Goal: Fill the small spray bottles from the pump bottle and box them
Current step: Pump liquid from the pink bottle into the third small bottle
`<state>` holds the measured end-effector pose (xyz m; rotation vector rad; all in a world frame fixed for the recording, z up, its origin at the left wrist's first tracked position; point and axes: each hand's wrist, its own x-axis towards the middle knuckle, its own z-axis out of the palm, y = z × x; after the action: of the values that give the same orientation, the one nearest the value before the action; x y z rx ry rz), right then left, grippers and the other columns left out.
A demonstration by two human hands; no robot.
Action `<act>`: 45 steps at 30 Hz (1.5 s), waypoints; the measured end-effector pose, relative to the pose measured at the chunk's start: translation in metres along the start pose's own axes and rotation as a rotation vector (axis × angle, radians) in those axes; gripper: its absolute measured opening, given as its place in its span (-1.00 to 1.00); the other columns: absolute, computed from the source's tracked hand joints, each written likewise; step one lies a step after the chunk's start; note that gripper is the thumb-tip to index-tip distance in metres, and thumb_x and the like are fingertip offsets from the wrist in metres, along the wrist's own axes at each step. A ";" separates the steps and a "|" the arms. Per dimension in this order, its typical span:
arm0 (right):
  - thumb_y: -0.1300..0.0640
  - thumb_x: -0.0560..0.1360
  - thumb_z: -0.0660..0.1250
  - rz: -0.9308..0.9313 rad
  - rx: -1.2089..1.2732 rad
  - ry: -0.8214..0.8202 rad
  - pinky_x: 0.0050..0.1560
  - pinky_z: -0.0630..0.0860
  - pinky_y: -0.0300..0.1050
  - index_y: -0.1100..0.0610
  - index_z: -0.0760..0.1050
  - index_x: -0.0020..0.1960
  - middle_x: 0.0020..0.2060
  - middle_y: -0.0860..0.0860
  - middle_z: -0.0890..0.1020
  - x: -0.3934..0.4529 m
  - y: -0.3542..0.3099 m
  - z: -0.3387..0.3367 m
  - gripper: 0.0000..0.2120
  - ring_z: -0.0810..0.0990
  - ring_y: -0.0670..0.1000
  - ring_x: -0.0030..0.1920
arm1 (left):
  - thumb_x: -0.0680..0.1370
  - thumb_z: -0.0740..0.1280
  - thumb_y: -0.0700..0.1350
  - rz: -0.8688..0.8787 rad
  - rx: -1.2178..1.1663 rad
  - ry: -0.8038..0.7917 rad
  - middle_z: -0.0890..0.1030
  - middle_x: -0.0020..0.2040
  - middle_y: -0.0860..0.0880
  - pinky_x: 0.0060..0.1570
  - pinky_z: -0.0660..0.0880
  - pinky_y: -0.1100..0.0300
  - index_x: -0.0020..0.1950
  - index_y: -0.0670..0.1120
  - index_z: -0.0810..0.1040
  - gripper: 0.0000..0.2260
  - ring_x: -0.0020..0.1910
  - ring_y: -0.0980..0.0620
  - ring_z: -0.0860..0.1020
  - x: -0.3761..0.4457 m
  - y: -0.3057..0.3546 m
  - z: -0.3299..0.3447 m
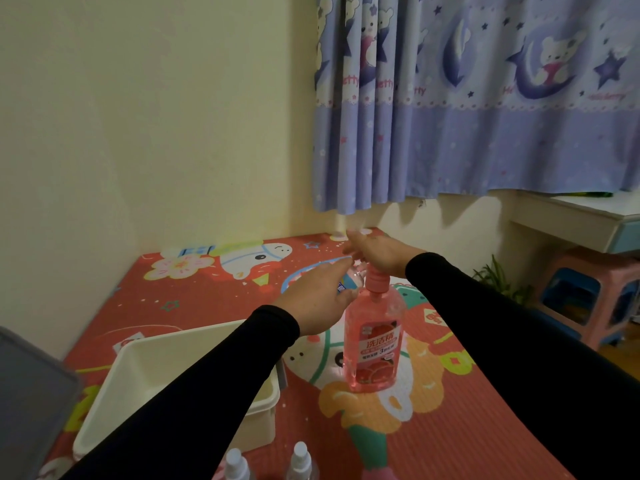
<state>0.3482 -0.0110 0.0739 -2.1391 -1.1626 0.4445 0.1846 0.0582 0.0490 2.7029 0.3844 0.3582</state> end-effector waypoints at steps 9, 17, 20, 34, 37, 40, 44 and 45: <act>-0.32 0.57 -0.15 0.008 -0.082 0.024 0.40 0.30 0.04 0.00 0.53 0.26 0.24 0.03 0.54 0.001 -0.009 -0.011 -0.36 0.47 0.04 0.27 | 0.64 0.18 0.04 0.045 -0.056 0.048 0.30 0.49 -0.02 0.20 0.23 0.25 0.55 0.05 0.13 -0.51 0.42 -0.02 0.32 -0.004 0.008 -0.013; -0.23 0.62 -0.11 0.009 -0.034 -0.004 0.39 0.31 -0.03 0.07 0.53 0.26 0.16 -0.03 0.52 0.000 -0.006 -0.003 -0.42 0.46 0.00 0.24 | 0.64 0.18 0.06 0.013 -0.038 0.011 0.34 0.46 -0.04 0.25 0.29 0.18 0.54 0.07 0.15 -0.52 0.39 -0.03 0.34 -0.004 0.005 -0.007; -0.33 0.57 -0.17 0.009 -0.128 0.017 0.42 0.28 0.09 0.02 0.50 0.30 0.29 0.03 0.52 0.002 -0.011 -0.011 -0.33 0.45 0.07 0.32 | 0.64 0.19 0.05 0.023 -0.046 0.034 0.31 0.49 -0.02 0.16 0.22 0.26 0.55 0.05 0.14 -0.51 0.41 -0.01 0.33 -0.004 0.008 -0.016; -0.43 0.47 -0.17 0.037 -0.119 0.007 0.42 0.29 0.06 0.01 0.50 0.30 0.33 0.07 0.50 -0.003 -0.011 -0.008 -0.24 0.44 0.06 0.33 | 0.64 0.19 0.04 0.019 -0.051 0.017 0.37 0.45 -0.02 0.20 0.33 0.19 0.52 0.03 0.19 -0.53 0.34 -0.02 0.40 -0.005 0.008 -0.013; -0.59 0.21 -0.26 0.065 -0.172 0.047 0.40 0.31 0.14 -0.03 0.45 0.36 0.34 0.07 0.50 -0.004 -0.017 -0.014 0.02 0.44 0.10 0.35 | 0.64 0.18 0.05 0.022 -0.037 0.032 0.29 0.51 -0.01 0.20 0.22 0.27 0.56 0.02 0.13 -0.49 0.43 0.00 0.31 -0.004 0.010 -0.018; -0.43 0.48 -0.19 0.024 -0.143 0.041 0.42 0.29 0.08 0.04 0.49 0.33 0.31 0.07 0.51 -0.002 -0.013 -0.009 -0.21 0.45 0.09 0.33 | 0.64 0.18 0.05 0.016 -0.042 0.022 0.34 0.47 -0.04 0.20 0.26 0.23 0.54 0.04 0.15 -0.52 0.39 -0.03 0.35 -0.004 0.007 -0.013; -0.29 0.59 -0.11 0.007 -0.040 0.007 0.40 0.32 0.06 0.05 0.54 0.24 0.27 0.03 0.54 0.000 -0.001 0.000 -0.39 0.50 0.03 0.26 | 0.64 0.18 0.06 -0.013 -0.044 0.017 0.41 0.39 -0.04 0.09 0.34 0.19 0.50 0.03 0.21 -0.56 0.26 -0.03 0.43 -0.003 0.003 -0.002; -0.30 0.58 -0.12 0.011 -0.055 0.005 0.40 0.32 0.06 0.04 0.54 0.24 0.28 0.02 0.54 0.000 -0.001 0.000 -0.38 0.49 0.03 0.27 | 0.64 0.18 0.05 -0.017 -0.039 0.013 0.41 0.39 -0.05 0.09 0.34 0.19 0.51 0.03 0.21 -0.55 0.25 -0.03 0.43 -0.003 0.004 -0.002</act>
<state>0.3478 -0.0104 0.0749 -2.1936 -1.1732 0.4164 0.1823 0.0545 0.0518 2.6587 0.3998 0.3745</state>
